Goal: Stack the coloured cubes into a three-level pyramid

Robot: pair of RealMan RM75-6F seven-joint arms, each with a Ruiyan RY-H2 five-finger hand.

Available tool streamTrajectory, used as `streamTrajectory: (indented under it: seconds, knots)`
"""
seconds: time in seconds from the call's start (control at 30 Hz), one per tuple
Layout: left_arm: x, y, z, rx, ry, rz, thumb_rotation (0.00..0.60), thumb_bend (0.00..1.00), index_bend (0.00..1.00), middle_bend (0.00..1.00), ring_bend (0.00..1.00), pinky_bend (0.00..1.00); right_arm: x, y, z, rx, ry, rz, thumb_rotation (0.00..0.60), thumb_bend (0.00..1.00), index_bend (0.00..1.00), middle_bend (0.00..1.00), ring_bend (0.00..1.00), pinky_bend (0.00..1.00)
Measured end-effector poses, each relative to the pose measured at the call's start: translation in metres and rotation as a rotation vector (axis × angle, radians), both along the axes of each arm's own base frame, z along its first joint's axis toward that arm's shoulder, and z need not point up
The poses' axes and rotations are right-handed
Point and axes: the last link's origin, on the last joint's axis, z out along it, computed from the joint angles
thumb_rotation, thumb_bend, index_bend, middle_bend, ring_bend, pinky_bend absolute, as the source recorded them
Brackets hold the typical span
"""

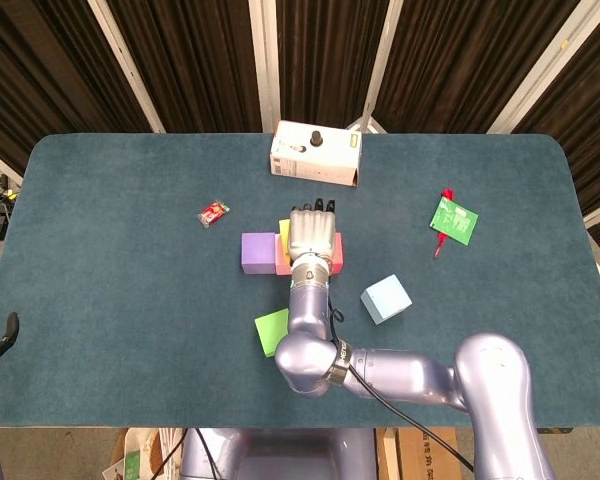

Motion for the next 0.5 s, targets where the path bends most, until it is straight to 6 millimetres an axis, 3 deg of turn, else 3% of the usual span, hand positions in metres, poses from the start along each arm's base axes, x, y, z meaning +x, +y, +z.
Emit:
streamTrajectory:
  seconds: [0.27, 0.5]
  knots:
    - [0.0000, -0.0003, 0.0008, 0.008, -0.006, 0.002, 0.600, 0.41, 0.03, 0.00, 0.00, 0.00, -0.0005, -0.0023, -0.0037, -0.012, -0.019, 0.003, 0.600, 0.29, 0.25, 0.30, 0.09, 0.00]
    - [-0.0003, 0.0001, 0.0008, 0.009, -0.009, 0.005, 0.600, 0.41, 0.03, 0.00, 0.00, 0.00, 0.0001, -0.0031, -0.0036, -0.038, -0.023, 0.011, 0.600, 0.29, 0.33, 0.40, 0.19, 0.00]
